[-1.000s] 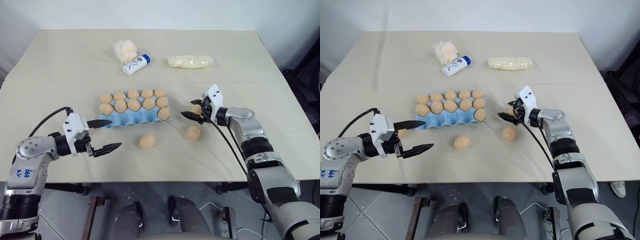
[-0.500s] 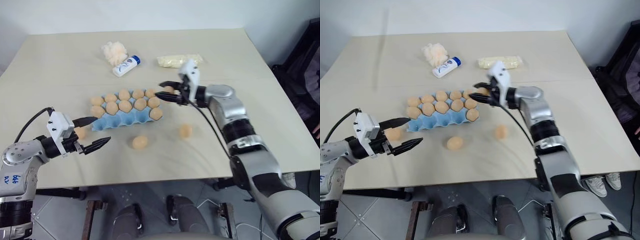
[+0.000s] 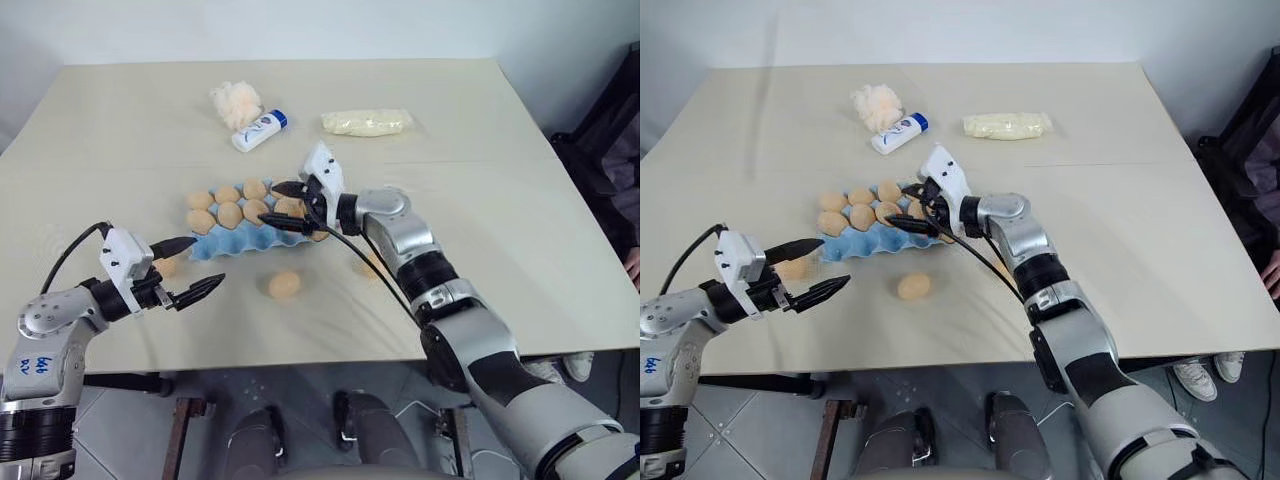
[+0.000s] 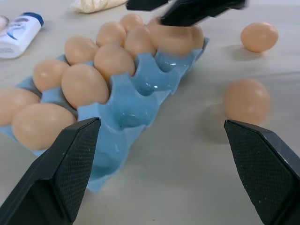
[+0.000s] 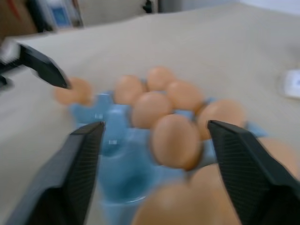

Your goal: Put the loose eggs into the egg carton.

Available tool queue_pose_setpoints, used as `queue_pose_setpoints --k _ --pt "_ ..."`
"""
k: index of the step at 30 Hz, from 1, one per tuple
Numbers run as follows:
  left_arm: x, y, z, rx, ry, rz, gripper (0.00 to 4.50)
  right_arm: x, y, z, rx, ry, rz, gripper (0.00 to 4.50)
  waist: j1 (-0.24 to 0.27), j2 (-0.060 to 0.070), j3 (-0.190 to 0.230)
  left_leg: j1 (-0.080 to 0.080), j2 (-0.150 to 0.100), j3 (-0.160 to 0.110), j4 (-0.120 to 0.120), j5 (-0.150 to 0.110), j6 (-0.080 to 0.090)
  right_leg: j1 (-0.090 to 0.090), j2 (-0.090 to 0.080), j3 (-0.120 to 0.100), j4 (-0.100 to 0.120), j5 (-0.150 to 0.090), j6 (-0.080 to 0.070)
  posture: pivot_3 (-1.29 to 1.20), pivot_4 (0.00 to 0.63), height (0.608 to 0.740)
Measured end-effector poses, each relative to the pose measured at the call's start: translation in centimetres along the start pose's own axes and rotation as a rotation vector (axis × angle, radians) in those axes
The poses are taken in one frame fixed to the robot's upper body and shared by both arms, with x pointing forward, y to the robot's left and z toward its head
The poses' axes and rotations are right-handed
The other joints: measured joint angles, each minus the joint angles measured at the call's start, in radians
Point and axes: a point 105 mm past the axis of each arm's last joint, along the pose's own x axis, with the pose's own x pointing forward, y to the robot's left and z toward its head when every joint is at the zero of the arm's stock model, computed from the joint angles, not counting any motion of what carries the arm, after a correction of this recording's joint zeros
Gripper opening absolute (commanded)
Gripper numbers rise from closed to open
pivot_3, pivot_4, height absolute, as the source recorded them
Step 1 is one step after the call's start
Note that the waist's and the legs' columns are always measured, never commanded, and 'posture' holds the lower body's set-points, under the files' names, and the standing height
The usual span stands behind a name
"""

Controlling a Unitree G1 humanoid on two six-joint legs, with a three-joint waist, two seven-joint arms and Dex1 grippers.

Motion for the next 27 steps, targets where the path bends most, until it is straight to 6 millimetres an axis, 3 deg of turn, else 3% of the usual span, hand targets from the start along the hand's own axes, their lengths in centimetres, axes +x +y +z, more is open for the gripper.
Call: queue_pose_setpoints --k 4,6,10,12,14,20,23,27 --pt "0.4 0.1 0.4 0.006 -0.014 -0.005 4.50 -4.1 -0.5 2.9 -0.060 -0.049 -0.024 4.48 0.010 0.000 0.000 0.000 -0.001 -0.001 0.001 0.000 0.001 0.001 -0.001 -0.001 -0.001 0.000 0.000 0.00 0.150 0.740" --pt "0.9 0.1 0.8 0.014 -0.029 -0.018 4.50 -7.4 -1.2 2.9 -0.107 -0.045 -0.100 4.48 0.019 -0.002 -0.001 0.000 -0.001 -0.001 0.001 -0.001 0.001 0.002 -0.001 -0.001 -0.002 0.000 0.000 0.00 0.150 0.740" --pt "1.9 -0.5 0.9 0.019 -0.042 -0.061 4.50 -14.0 -1.0 -2.4 -0.089 0.077 -0.221 4.48 0.032 -0.002 -0.001 0.000 -0.001 -0.001 0.000 -0.001 0.001 0.002 0.000 -0.001 -0.004 0.000 0.000 0.00 0.150 0.740" --pt "2.3 -0.7 1.0 0.022 -0.043 -0.081 4.50 -15.9 -0.3 -4.4 -0.061 0.114 -0.244 4.48 0.028 -0.001 0.000 0.000 -0.001 0.001 0.001 -0.001 0.002 0.002 0.001 -0.001 -0.004 0.000 0.000 0.00 0.150 0.740" --pt "2.8 -0.7 1.2 0.039 -0.045 -0.100 4.50 -17.3 0.2 -5.2 -0.050 0.113 -0.263 4.48 0.019 0.000 0.000 0.002 0.000 0.003 0.001 -0.001 0.001 0.002 0.003 0.002 -0.003 0.000 0.000 0.00 0.150 0.740" --pt "3.4 -1.3 0.1 0.043 -0.009 -0.166 4.50 -19.5 1.1 -6.3 -0.062 0.106 -0.302 4.48 0.016 -0.001 0.000 0.003 -0.001 0.003 0.002 0.001 0.001 0.002 0.003 0.002 -0.002 0.000 0.000 0.00 0.150 0.740" --pt "3.7 -1.4 -0.1 0.030 -0.002 -0.192 4.50 -19.0 1.2 -6.0 -0.084 0.080 -0.283 4.48 0.014 -0.001 0.000 0.003 -0.001 0.003 0.003 0.002 0.001 0.002 0.002 0.003 -0.002 0.001 0.000 0.00 0.150 0.740" --pt "3.9 -1.4 0.2 0.039 -0.008 -0.205 4.50 -16.9 0.9 -5.8 -0.100 0.100 -0.209 4.48 0.009 -0.001 0.000 0.003 -0.001 0.004 0.003 0.002 0.002 0.002 0.002 0.003 -0.002 0.001 0.000 0.00 0.150 0.740"
